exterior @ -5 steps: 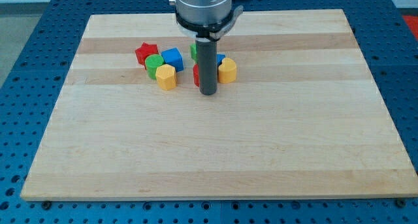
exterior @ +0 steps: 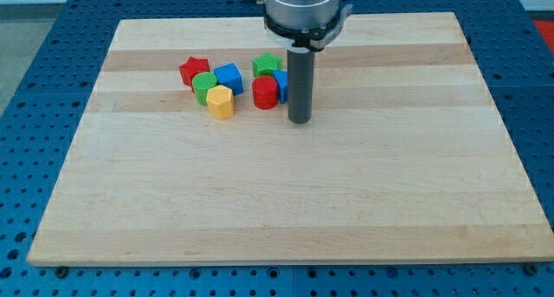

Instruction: Place the yellow heart above the blue cube

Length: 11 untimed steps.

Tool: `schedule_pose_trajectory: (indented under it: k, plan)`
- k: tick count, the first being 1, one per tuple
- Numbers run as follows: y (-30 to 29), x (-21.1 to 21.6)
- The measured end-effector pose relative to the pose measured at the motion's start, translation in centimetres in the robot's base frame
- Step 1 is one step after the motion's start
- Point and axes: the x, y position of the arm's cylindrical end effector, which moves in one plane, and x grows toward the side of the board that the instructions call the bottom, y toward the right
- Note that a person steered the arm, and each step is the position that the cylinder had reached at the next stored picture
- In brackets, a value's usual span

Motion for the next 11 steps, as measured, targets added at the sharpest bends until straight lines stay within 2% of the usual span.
schedule_pose_trajectory:
  k: [5, 7, 9, 10, 11]
  plan:
    - [-1.9, -8.1]
    - [-1.8, -8.5]
    - [4.4, -8.0]
    - [6.3, -9.2]
    - [5.0, -10.3]
